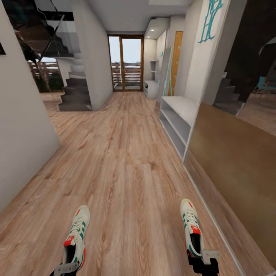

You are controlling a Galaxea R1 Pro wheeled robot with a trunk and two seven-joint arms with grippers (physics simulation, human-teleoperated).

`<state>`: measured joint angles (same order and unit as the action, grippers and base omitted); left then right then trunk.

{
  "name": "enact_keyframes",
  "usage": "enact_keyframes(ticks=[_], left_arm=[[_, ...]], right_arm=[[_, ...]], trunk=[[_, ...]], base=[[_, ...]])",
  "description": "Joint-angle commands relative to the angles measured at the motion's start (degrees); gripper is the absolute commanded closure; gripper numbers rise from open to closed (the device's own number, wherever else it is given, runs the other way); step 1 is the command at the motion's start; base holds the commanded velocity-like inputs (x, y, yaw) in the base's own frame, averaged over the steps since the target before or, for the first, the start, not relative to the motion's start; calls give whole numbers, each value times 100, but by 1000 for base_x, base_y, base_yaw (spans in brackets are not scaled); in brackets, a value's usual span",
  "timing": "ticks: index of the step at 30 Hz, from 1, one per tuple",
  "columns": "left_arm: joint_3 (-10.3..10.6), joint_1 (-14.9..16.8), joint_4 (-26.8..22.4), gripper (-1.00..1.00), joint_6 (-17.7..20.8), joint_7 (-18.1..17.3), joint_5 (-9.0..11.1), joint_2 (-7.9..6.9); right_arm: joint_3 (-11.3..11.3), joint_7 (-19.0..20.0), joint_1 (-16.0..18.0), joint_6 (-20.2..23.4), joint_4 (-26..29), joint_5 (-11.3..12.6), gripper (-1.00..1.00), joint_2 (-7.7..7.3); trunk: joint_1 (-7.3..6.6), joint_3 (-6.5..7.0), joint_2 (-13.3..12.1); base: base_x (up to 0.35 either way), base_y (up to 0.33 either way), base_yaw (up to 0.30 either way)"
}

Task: Pick up the two gym shoes and the two sandals from the corridor floor and place them onto the hallstand (shoe rack) in the corridor, making sure they are on the rack and not on the floor. Arrange them so the two gym shoes are next to each other and the two sandals are next to each other.

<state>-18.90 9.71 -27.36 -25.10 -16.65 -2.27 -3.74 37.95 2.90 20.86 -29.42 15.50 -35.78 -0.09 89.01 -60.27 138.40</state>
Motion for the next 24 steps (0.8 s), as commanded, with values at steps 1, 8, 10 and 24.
enact_keyframes(ticks=[1,8,10,24], left_arm=[[-47,5,2,100,-13,-58,-19,5],[-41,5,2,100,-13,-58,-19,5],[-37,5,2,100,-13,-58,-19,5],[-53,5,5,100,-13,-58,-19,13]], right_arm=[[47,32,6,-22,-3,-26,100,1],[45,39,6,-20,-1,-31,100,-7],[40,37,6,-20,-3,-33,100,-8],[25,43,6,-21,-265,-82,100,-10]], trunk=[[2,-5,2],[2,-5,2],[2,-5,2],[2,-5,2]], base=[[339,-3,-80],[339,-1,-26],[338,30,-3],[318,136,0]])
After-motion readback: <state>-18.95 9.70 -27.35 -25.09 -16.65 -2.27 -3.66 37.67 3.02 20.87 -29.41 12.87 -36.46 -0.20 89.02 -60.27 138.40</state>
